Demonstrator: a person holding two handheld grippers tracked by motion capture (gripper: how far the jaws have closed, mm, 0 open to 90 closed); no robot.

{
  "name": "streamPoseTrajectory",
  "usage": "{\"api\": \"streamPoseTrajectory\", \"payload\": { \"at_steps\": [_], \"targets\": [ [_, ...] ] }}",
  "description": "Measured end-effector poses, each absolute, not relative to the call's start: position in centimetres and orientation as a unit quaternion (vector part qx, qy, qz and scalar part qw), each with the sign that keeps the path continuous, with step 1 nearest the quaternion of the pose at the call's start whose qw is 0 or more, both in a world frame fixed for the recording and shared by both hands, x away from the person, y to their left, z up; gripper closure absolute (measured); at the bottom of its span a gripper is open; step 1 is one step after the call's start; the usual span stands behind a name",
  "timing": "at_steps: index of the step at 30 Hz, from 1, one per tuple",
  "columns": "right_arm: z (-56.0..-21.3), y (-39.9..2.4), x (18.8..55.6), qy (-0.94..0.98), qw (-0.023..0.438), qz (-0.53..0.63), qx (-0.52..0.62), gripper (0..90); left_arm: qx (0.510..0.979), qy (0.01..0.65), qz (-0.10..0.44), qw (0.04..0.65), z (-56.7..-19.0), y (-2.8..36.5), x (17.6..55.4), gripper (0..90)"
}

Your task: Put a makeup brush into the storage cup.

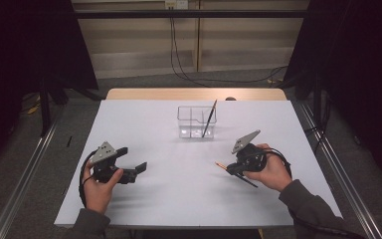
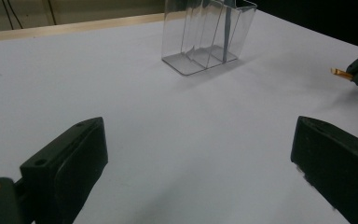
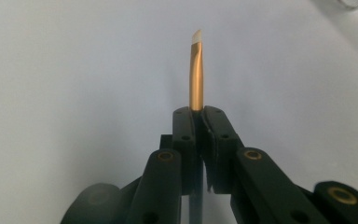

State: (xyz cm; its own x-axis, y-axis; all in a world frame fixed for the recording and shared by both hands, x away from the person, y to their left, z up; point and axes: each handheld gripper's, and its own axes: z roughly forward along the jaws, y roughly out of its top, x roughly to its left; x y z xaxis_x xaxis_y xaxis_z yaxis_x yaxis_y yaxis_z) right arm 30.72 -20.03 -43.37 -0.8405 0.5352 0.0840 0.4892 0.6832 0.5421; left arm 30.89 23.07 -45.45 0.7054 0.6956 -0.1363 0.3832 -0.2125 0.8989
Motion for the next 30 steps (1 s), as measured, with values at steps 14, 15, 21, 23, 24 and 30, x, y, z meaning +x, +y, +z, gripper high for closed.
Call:
{"api": "streamPoseTrajectory", "payload": {
  "at_steps": [14, 15, 21, 23, 24, 30],
  "targets": [
    [-42.8, -20.6, 30.7, 0.874, 0.069, 0.371, 0.306, 84.3, 0.764, 0.353, 0.149, 0.519, -45.5, 23.1, 30.9, 3.5],
    [-42.7, -20.6, 30.7, 0.871, 0.076, 0.376, 0.308, 84.3, 0.764, 0.351, 0.146, 0.521, -45.5, 23.2, 31.0, 3.5],
    [-42.2, -20.9, 30.6, 0.849, 0.093, 0.41, 0.319, 84.3, 0.765, 0.35, 0.149, 0.52, -45.5, 23.3, 31.0, 3.5],
    [-42.0, -20.9, 30.6, 0.843, 0.1, 0.419, 0.324, 84.3, 0.764, 0.35, 0.149, 0.521, -45.5, 23.2, 30.9, 3.5],
    [-41.9, -21.0, 30.6, 0.839, 0.1, 0.426, 0.323, 84.3, 0.764, 0.351, 0.149, 0.521, -45.5, 23.2, 30.9, 3.5],
    [-41.7, -21.2, 30.5, 0.819, 0.118, 0.455, 0.33, 84.3, 0.762, 0.355, 0.153, 0.519, -45.5, 23.2, 30.9, 3.6]
  ]
}}
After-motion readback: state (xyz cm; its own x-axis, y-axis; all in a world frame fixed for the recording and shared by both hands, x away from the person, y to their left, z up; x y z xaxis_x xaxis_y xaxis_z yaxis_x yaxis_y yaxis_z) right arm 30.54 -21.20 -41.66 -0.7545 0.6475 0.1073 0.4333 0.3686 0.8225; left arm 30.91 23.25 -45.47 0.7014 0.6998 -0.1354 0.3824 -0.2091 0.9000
